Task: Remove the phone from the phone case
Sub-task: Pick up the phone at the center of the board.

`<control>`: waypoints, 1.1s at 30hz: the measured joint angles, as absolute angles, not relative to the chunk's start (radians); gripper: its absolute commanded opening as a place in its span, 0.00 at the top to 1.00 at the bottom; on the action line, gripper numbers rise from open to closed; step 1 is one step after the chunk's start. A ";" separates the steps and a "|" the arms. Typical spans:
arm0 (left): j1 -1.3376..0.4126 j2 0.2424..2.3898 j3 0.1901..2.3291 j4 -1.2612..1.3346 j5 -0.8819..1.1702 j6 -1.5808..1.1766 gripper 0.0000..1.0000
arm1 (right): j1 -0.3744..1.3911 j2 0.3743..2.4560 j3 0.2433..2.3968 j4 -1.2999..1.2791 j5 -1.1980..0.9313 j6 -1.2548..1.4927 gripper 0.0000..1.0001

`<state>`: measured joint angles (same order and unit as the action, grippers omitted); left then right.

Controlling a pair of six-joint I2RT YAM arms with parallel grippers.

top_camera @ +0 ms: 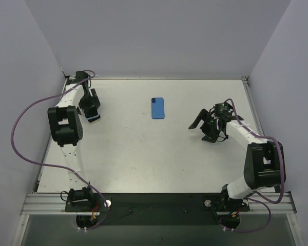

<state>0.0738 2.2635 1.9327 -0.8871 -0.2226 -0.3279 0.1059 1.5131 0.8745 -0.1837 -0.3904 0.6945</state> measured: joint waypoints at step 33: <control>0.081 2.208 1.874 -0.828 -0.125 -0.321 0.02 | 0.217 1.540 0.887 -0.183 -0.383 0.695 0.09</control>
<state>0.0814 2.2078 1.8740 -0.8280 -0.1253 -0.3210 0.2173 1.5398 0.8871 -0.1833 -0.3828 0.6952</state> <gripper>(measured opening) 0.975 0.904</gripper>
